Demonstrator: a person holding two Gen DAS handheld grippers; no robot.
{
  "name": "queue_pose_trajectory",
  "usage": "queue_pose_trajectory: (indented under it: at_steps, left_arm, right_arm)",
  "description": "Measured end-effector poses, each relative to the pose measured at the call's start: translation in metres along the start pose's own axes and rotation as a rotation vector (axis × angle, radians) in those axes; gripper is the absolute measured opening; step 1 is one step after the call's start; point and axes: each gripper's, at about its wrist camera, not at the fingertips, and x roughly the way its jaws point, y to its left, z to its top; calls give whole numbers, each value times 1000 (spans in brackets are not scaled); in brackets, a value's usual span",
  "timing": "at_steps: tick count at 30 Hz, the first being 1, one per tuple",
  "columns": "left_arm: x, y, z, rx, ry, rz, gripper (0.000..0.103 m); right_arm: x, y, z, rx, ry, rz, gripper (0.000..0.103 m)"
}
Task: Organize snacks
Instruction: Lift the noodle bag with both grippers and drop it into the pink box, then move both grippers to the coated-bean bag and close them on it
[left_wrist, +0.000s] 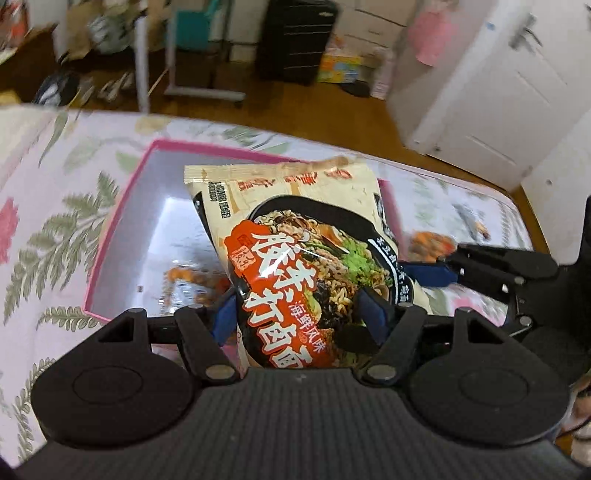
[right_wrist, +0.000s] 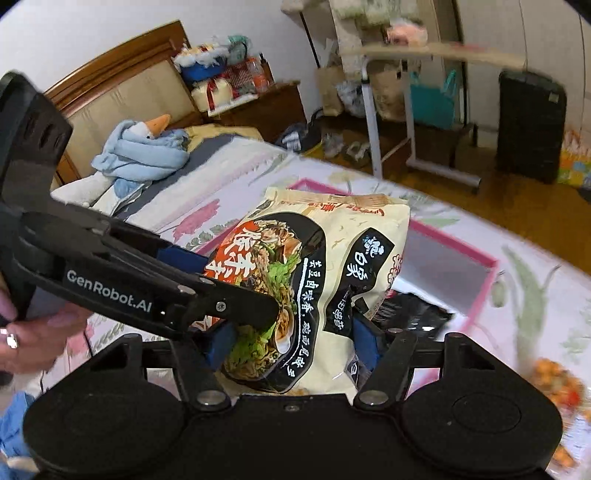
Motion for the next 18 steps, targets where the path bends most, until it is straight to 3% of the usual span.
queue_pose_trajectory:
  at_steps: [10, 13, 15, 18]
  left_arm:
    - [34, 29, 27, 41, -42, 114, 70]
    - [28, 22, 21, 41, -151, 213, 73]
    - [23, 19, 16, 51, -176, 207, 76]
    - [17, 15, 8, 34, -153, 167, 76]
  right_arm:
    - [60, -16, 12, 180, -7, 61, 75]
    - [68, -12, 15, 165, 27, 46, 77]
    - [63, -3, 12, 129, 58, -16, 79]
    - [43, 4, 8, 126, 68, -12, 79]
